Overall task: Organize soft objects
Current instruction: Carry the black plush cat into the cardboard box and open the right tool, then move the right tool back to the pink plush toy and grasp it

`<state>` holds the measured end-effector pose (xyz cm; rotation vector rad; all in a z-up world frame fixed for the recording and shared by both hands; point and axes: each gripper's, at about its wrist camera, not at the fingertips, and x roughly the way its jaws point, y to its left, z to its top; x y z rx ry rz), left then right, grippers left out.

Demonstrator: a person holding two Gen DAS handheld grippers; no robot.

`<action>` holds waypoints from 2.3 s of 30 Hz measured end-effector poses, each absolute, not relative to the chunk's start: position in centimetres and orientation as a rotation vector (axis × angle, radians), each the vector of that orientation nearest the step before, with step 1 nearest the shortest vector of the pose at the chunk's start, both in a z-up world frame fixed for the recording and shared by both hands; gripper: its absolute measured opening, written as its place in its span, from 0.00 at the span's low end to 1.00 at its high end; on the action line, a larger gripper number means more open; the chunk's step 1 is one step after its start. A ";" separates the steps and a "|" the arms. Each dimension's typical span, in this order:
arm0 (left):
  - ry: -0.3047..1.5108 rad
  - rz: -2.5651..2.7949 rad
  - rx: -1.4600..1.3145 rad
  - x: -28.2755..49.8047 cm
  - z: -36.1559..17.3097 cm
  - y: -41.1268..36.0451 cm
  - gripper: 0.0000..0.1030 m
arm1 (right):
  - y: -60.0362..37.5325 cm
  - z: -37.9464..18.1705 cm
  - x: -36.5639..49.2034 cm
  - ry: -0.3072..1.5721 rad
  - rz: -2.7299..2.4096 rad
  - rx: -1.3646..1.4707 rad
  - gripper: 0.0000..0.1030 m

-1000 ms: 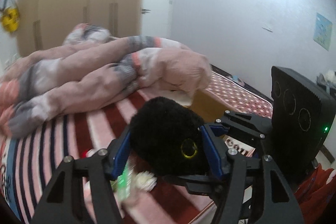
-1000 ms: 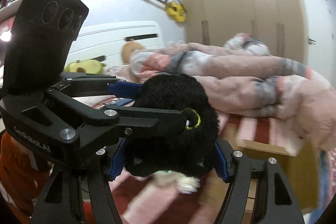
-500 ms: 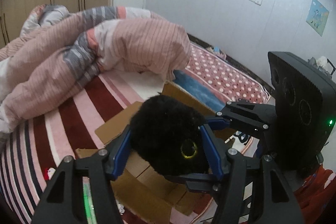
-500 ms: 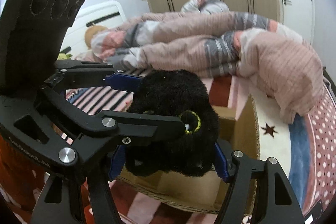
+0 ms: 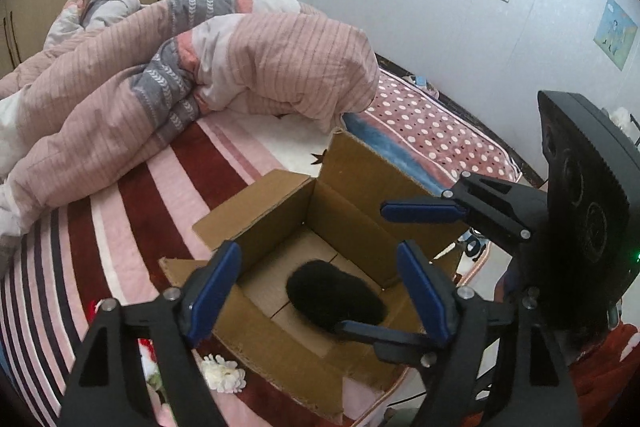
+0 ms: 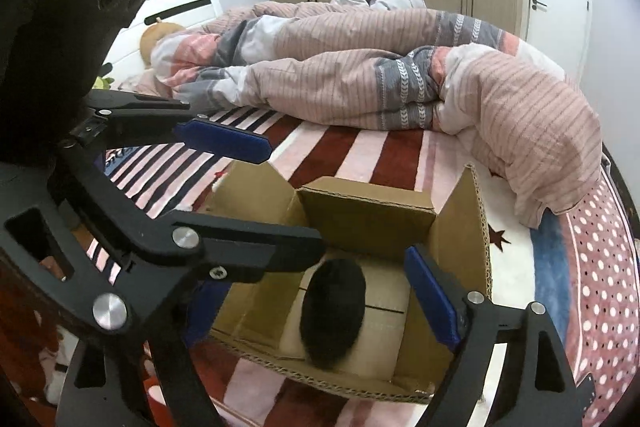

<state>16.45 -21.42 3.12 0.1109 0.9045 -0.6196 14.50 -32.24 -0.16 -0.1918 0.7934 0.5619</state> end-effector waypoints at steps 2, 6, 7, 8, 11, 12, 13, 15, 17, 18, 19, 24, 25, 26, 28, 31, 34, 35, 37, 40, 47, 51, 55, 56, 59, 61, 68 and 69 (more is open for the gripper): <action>0.895 -0.614 0.098 15.8 3.7 -20.6 0.76 | -31.6 0.3 13.9 0.785 0.564 -0.204 0.80; 0.855 -0.591 0.085 14.3 5.3 -18.4 0.76 | -30.5 1.2 12.6 0.758 0.571 -0.219 0.80; 0.842 -0.583 0.080 13.9 5.7 -17.7 0.77 | -30.0 1.6 12.1 0.744 0.577 -0.224 0.81; 0.828 -0.576 0.071 13.4 6.2 -16.9 0.78 | -29.5 1.9 11.7 0.733 0.583 -0.225 0.83; 0.782 -0.549 0.055 12.0 7.5 -14.3 0.81 | -28.0 2.9 10.3 0.691 0.604 -0.231 0.99; 0.771 -0.536 0.051 11.6 7.9 -13.5 0.81 | -27.1 3.3 9.5 0.669 0.619 -0.238 0.99; 0.757 -0.520 0.045 11.1 8.3 -12.3 0.81 | -26.5 3.6 9.2 0.658 0.628 -0.244 1.00; 0.741 -0.498 0.032 10.4 8.7 -10.4 0.81 | -24.7 4.2 8.0 0.637 0.650 -0.263 1.00; 0.722 -0.463 0.021 9.5 9.0 -8.1 0.81 | -23.2 4.4 7.3 0.630 0.673 -0.278 1.00; 0.715 -0.440 0.019 9.1 9.0 -7.0 0.82 | -22.1 4.4 7.0 0.625 0.693 -0.282 1.00; 0.711 -0.421 0.020 8.7 9.0 -6.1 0.82 | -21.1 4.3 6.7 0.622 0.711 -0.280 1.00; 0.713 -0.309 0.021 6.9 7.3 -0.8 0.83 | -16.9 2.9 6.3 0.642 0.777 -0.258 1.00; 0.717 -0.287 0.022 6.5 6.8 0.2 0.83 | -16.0 2.4 6.5 0.649 0.796 -0.256 1.00; 0.723 -0.265 0.023 6.2 6.1 1.2 0.83 | -15.1 1.9 6.5 0.661 0.824 -0.251 1.00; 0.736 -0.222 0.020 5.7 4.5 3.3 0.83 | -13.2 0.4 6.7 0.699 0.896 -0.230 1.00; 0.764 -0.182 0.003 5.4 1.9 5.6 0.83 | -10.8 -2.5 7.1 0.767 0.924 -0.238 1.00; 0.791 -0.147 -0.005 5.1 -1.0 7.4 0.83 | -9.0 -6.1 7.8 0.838 0.944 -0.245 0.92; 0.800 -0.138 -0.006 5.0 -2.0 7.9 0.83 | -8.6 -7.2 8.1 0.860 0.952 -0.245 0.86; 0.814 -0.128 -0.017 5.0 -3.8 8.6 0.83 | -7.8 -9.9 8.7 0.915 0.958 -0.252 0.81; 0.827 -0.117 -0.058 4.7 -6.4 9.5 0.83 | -6.8 -13.3 9.7 0.980 0.923 -0.292 0.74; 0.881 -0.131 -0.124 5.1 -10.4 10.6 0.83 | -5.6 -17.1 11.7 1.036 0.849 -0.347 0.74; 0.895 -0.137 -0.146 5.5 -11.1 11.0 0.83 | -4.7 -18.3 11.5 1.011 0.847 -0.409 0.74; 0.904 -0.148 -0.160 5.9 -11.2 10.8 0.83 | -3.5 -19.4 10.5 0.977 0.815 -0.530 0.75; 0.904 -0.159 -0.169 6.0 -11.2 10.8 0.83 | -3.5 -19.5 10.2 0.959 0.812 -0.550 0.72; 0.911 -0.191 -0.184 6.5 -11.5 10.1 0.83 | -4.2 -19.1 9.5 0.905 0.804 -0.575 0.55; 0.925 -0.213 -0.187 7.1 -11.9 9.4 0.83 | -5.1 -18.5 9.2 0.891 0.807 -0.562 0.47; 1.006 -0.285 -0.292 10.1 -14.5 8.0 0.83 | -8.1 -17.0 8.7 0.928 0.864 -0.481 0.40; 1.021 -0.290 -0.313 10.4 -14.9 7.9 0.83 | -8.4 -17.0 8.7 0.945 0.885 -0.457 0.40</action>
